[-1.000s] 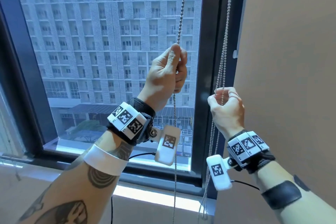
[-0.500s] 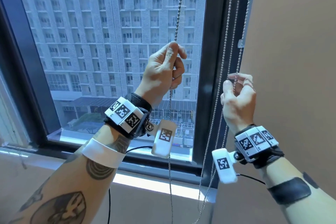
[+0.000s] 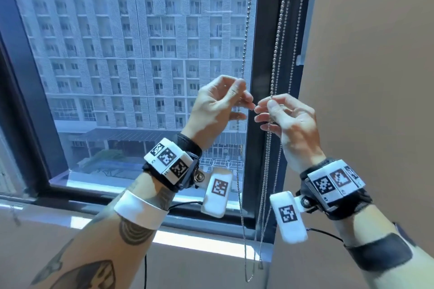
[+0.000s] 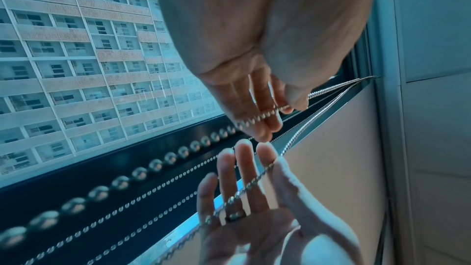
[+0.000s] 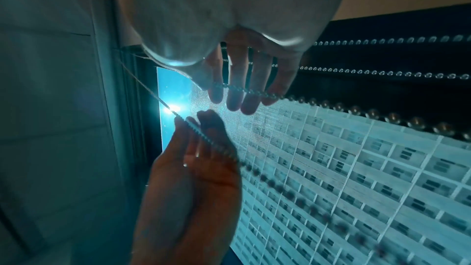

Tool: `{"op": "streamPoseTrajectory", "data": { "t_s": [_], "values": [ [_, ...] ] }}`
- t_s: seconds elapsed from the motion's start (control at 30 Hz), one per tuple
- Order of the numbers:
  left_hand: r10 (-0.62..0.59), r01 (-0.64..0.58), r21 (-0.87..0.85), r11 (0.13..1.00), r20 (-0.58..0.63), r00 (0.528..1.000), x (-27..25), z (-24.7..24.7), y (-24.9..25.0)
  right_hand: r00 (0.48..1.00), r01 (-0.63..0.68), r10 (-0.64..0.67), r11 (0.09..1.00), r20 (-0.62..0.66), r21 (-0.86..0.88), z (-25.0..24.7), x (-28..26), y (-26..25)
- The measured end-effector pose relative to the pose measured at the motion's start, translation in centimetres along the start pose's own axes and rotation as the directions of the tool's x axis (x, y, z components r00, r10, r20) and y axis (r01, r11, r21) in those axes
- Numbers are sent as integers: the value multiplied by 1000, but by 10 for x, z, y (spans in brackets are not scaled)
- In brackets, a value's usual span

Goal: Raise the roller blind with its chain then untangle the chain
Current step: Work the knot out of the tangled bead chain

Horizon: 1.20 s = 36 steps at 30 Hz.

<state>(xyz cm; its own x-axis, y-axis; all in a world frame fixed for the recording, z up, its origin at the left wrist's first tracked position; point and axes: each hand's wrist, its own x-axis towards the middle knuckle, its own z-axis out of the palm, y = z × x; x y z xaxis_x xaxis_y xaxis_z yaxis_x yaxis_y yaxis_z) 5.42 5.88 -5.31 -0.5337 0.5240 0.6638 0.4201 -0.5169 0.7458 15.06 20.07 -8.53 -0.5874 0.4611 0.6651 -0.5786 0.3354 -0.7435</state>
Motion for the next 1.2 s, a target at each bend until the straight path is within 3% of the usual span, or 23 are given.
{"op": "streamPoseTrajectory", "data": {
  "t_s": [0.17, 0.4, 0.5, 0.6, 0.73, 0.87, 0.97, 1.07, 1.2],
  "values": [
    [57, -55, 111, 992, -18, 998, -1, 10, -10, 987, -141, 125, 976, 104, 168, 5, -6, -6],
    [111, -111, 305, 946, 15, 994, -8, 12, -11, 985, -152, 142, 983, 98, 102, 5, -33, 25],
    [148, -195, 320, 927, 167, 975, -21, 5, -13, 973, -205, 189, 971, 133, 122, 1, -46, 32],
    [97, -253, 380, 890, 384, 918, -35, -1, -17, 961, -222, 205, 972, 186, 80, -3, -57, 39],
    [11, -289, 495, 819, 490, 872, -44, -7, -30, 931, -264, 258, 964, 258, -10, -6, -72, 47],
    [-41, -251, 569, 783, 450, 892, -47, -15, -33, 888, -240, 264, 965, 377, -108, -16, -75, 43],
    [-44, -289, 634, 717, 456, 889, -45, -20, -27, 881, -148, 207, 975, 425, -167, -32, -59, 25],
    [-60, -286, 659, 696, 451, 890, -41, -23, -24, 903, -92, 148, 984, 404, -156, -40, -37, 3],
    [-101, -217, 657, 722, 411, 906, -39, -19, -7, 920, -118, 130, 991, 370, -56, -39, -12, -17]
  ]
}}
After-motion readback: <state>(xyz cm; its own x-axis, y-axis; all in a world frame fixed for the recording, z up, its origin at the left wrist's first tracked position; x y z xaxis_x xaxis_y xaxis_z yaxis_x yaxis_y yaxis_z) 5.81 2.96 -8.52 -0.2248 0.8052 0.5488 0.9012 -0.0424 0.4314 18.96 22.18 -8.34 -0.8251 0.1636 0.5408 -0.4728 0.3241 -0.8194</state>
